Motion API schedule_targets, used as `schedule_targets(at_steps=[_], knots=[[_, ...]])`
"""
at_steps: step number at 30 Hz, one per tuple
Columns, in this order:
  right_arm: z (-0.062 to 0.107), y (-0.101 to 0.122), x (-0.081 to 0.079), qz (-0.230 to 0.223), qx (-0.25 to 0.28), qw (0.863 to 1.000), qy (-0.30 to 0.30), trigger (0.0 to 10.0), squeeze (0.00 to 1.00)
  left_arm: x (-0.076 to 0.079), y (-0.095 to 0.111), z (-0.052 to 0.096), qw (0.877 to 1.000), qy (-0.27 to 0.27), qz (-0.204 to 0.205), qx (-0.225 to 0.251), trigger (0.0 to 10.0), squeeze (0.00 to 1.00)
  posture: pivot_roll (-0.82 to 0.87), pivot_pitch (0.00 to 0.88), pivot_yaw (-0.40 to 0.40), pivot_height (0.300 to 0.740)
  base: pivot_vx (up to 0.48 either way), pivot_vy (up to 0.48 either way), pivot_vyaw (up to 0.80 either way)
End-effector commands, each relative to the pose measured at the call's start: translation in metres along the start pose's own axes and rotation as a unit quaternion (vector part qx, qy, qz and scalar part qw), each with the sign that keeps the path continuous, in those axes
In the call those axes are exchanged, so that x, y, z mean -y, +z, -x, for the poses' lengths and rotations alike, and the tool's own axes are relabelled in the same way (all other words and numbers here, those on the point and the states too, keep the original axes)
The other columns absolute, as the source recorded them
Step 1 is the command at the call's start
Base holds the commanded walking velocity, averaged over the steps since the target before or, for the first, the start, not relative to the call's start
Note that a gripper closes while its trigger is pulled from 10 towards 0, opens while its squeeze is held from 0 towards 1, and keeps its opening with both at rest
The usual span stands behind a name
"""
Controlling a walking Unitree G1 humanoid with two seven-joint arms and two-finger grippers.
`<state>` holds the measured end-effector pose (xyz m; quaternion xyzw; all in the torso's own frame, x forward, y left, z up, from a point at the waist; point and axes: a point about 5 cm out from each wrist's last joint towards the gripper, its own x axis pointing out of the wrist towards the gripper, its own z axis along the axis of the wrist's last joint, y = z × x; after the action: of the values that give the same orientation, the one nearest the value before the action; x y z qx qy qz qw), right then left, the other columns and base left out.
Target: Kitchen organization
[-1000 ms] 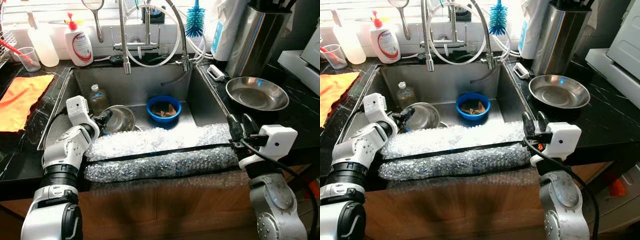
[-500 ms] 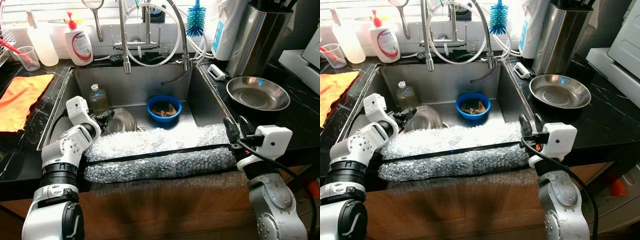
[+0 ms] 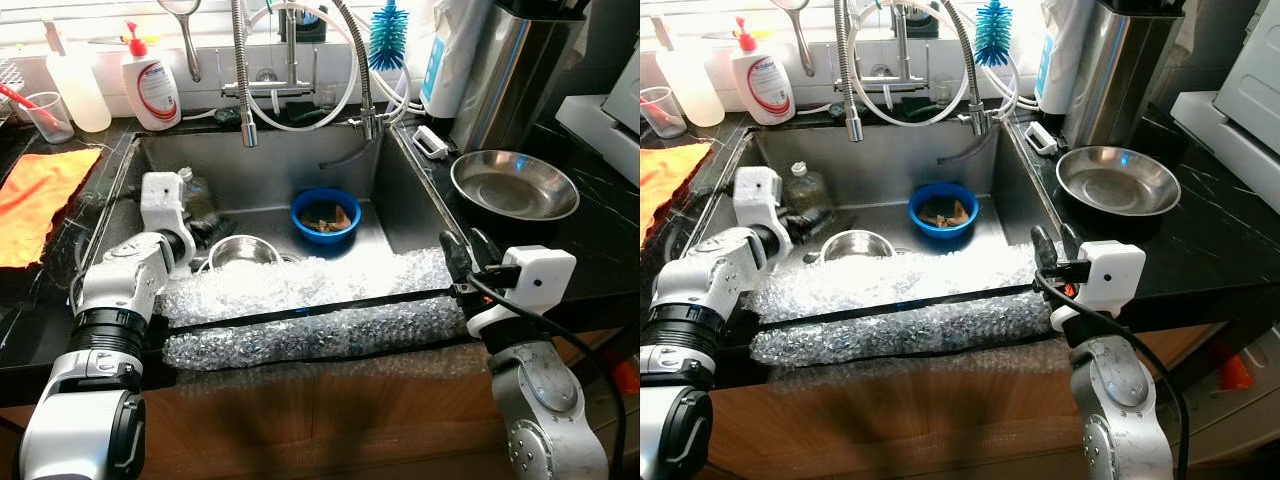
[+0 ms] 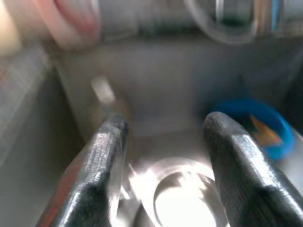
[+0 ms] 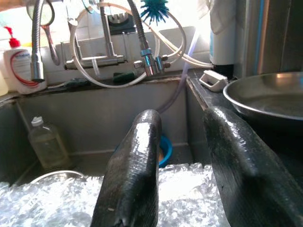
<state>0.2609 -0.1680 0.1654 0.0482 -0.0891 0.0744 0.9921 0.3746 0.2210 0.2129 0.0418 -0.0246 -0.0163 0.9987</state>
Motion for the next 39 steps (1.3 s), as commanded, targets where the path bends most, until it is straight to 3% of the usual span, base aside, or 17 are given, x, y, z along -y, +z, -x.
schedule_targets(at_steps=[1, 5, 7, 9, 11, 18, 24, 33, 39], knots=[[-0.001, 0.001, -0.002, 0.000, 0.005, 1.000, 0.004, 10.0, 0.00, -0.009, 0.021, 0.009, 0.996, 0.025, -0.057, 0.070, 10.0, 0.00, 0.03, 0.045, 0.006, 0.740, 0.000, 0.000, 0.00], [-0.002, 0.004, 0.002, 0.004, 0.011, 1.000, -0.001, 10.0, 0.00, -0.028, 0.034, 0.036, 0.983, 0.044, -0.109, 0.141, 10.0, 0.00, 0.04, 0.050, 0.006, 0.740, 0.000, 0.000, 0.00], [-0.001, 0.005, 0.005, 0.007, 0.013, 1.000, -0.004, 10.0, 0.00, -0.042, 0.035, 0.058, 0.972, 0.058, -0.145, 0.173, 10.0, 0.00, 0.04, 0.051, 0.004, 0.740, 0.000, 0.000, 0.00], [-0.001, 0.006, 0.008, 0.011, 0.016, 1.000, -0.008, 10.0, 0.00, -0.055, 0.026, 0.081, 0.964, 0.080, -0.188, 0.169, 10.0, 0.00, 0.05, 0.054, 0.003, 0.740, 0.000, 0.000, 0.00], [-0.001, 0.007, 0.010, 0.017, 0.018, 1.000, -0.013, 10.0, 0.00, -0.065, 0.020, 0.097, 0.961, 0.103, -0.201, 0.162, 10.0, 0.00, 0.05, 0.054, 0.002, 0.740, 0.000, 0.000, 0.00], [-0.001, 0.011, 0.014, 0.019, 0.023, 0.999, -0.017, 10.0, 0.00, -0.061, -0.004, 0.130, 0.963, 0.098, -0.217, 0.127, 10.0, 0.00, 0.06, 0.083, -0.013, 0.740, 0.000, 0.000, 0.00], [0.001, 0.010, 0.019, 0.028, 0.018, 0.999, -0.023, 10.0, 0.00, -0.052, -0.013, 0.132, 0.966, 0.094, -0.207, 0.122, 10.0, 0.00, 0.05, 0.083, -0.018, 0.740, 0.000, 0.000, 0.00], [0.002, 0.011, 0.030, 0.044, 0.017, 0.998, -0.039, 10.0, 0.00, -0.051, -0.015, 0.143, 0.965, 0.082, -0.221, 0.111, 10.0, 0.00, 0.06, 0.073, -0.022, 0.740, 0.000, 0.000, 0.00], [-0.002, 0.016, 0.040, 0.058, 0.019, 0.996, -0.072, 10.0, 0.00, -0.039, -0.018, 0.139, 0.969, 0.083, -0.204, 0.113, 10.0, 0.00, 0.05, 0.062, -0.029, 0.740, 0.000, 0.000, 0.00]])
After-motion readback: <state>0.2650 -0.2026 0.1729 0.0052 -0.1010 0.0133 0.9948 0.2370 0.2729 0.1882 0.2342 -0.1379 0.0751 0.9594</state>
